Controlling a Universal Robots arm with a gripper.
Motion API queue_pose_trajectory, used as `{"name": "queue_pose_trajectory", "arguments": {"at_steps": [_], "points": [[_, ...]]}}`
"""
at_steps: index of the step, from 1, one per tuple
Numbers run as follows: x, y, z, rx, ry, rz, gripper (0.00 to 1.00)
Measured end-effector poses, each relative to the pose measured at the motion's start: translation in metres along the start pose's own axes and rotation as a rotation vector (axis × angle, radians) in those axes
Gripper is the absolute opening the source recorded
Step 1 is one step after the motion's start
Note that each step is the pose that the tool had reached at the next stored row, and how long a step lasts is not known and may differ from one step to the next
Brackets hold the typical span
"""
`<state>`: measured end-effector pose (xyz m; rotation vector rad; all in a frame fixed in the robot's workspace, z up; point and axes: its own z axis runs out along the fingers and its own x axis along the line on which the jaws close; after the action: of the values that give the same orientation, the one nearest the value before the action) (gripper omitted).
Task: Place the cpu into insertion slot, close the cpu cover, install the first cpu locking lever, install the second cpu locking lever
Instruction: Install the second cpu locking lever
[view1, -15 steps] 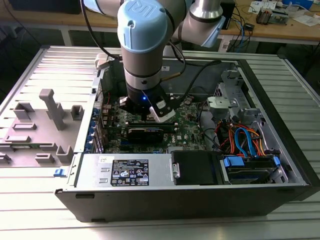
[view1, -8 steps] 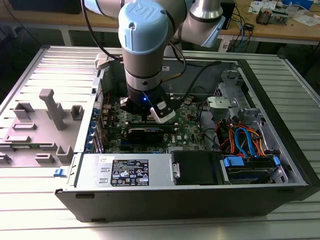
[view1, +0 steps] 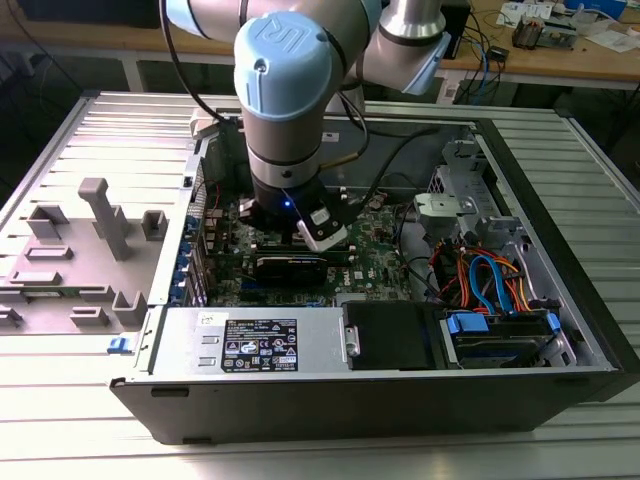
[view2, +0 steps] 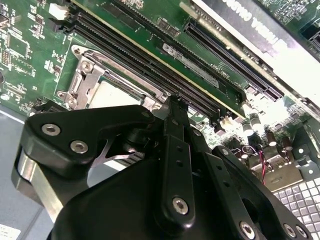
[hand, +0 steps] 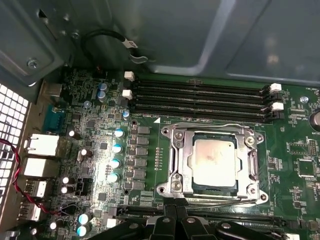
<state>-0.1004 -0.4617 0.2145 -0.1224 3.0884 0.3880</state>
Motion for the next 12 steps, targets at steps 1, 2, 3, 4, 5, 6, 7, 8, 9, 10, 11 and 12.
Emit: {"name": "queue_pose_trajectory", "arguments": {"at_steps": [1, 2, 3, 4, 5, 6, 7, 8, 9, 10, 11, 12], "points": [[0.0005, -0.0001, 0.0005, -0.0002, 0.0, 0.0, 0.11], [0.0012, -0.0001, 0.0011, -0.0008, -0.0004, 0.001, 0.11], [0.0015, 0.0, 0.0017, -0.002, -0.0006, 0.002, 0.11], [0.0018, -0.0001, 0.0023, -0.0036, -0.0008, 0.002, 0.11], [0.002, -0.0002, 0.0028, -0.0053, -0.0011, 0.003, 0.11], [0.0021, -0.0003, 0.0036, -0.0072, -0.002, 0.005, 0.11], [0.0024, -0.0005, 0.0043, -0.0102, -0.004, 0.012, 0.11], [0.0031, -0.0005, 0.0048, -0.013, -0.0055, 0.017, 0.11], [0.0037, -0.0006, 0.0052, -0.0147, -0.0066, 0.021, 0.11], [0.0046, -0.0007, 0.0058, -0.0164, -0.0077, 0.024, 0.11], [0.0054, -0.0007, 0.0063, -0.0177, -0.0083, 0.026, 0.11], [0.0059, -0.0008, 0.0069, -0.0195, -0.0089, 0.029, 0.11]]}}
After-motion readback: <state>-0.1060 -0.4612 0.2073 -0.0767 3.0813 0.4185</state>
